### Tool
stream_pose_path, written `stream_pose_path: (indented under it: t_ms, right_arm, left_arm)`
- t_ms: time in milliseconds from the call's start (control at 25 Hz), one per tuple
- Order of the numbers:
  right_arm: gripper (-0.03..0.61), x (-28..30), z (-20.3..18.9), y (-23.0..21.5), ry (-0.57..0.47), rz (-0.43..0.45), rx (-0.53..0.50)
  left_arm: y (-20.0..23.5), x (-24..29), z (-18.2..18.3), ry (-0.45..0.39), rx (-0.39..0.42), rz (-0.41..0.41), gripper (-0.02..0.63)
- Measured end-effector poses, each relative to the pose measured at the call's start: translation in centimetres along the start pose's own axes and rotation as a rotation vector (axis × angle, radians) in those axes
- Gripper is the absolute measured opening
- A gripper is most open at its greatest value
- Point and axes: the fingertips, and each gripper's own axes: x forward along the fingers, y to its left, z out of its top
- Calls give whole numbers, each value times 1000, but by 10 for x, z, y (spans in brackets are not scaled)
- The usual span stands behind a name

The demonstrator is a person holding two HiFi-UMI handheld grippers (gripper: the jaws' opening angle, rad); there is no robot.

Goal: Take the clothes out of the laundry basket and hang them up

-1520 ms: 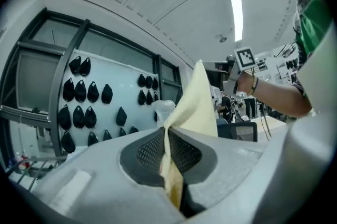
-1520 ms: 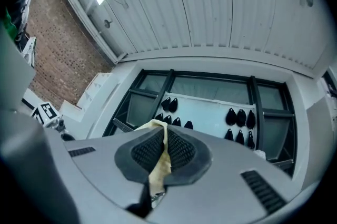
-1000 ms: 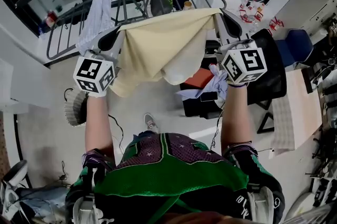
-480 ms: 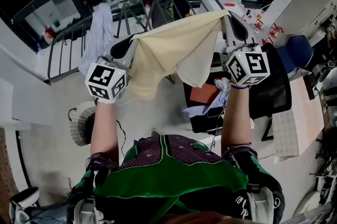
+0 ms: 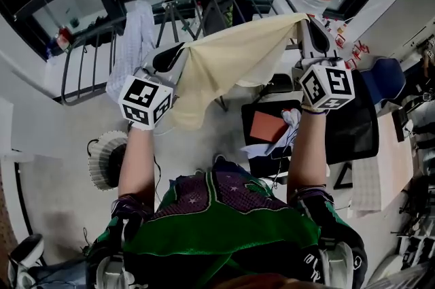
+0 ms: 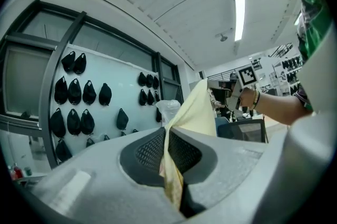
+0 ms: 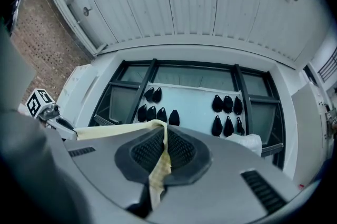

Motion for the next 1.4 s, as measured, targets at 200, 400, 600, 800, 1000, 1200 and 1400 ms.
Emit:
stream_pose_path:
  t_ms: [200,400,600,800,1000,1200,1400]
  right_arm:
    - [5,36,-6,-7,-35,4,12]
    - [5,85,-26,-24,-78,28,49]
    - [5,145,-56,-58,-95,56,70]
    - [5,218,-96,-82,-73,86,117]
    - [5,278,-137,-100,-19,112,136]
    - [5,326,-179,-120,32,118,156]
    - [5,368,-214,-140,74,127,163]
  left_arm:
    - [25,21,-2,5,20,24,23]
    - [55,58,-9,17,37,56,23]
    - [89,116,-21,52,49,81,23]
    - [141,173,-38,100,38,119,23]
    - [188,220,-58,136,25,158,23]
    - [221,266,-79,171,7,180,23]
    - [252,310,-97,202,-8,187,23]
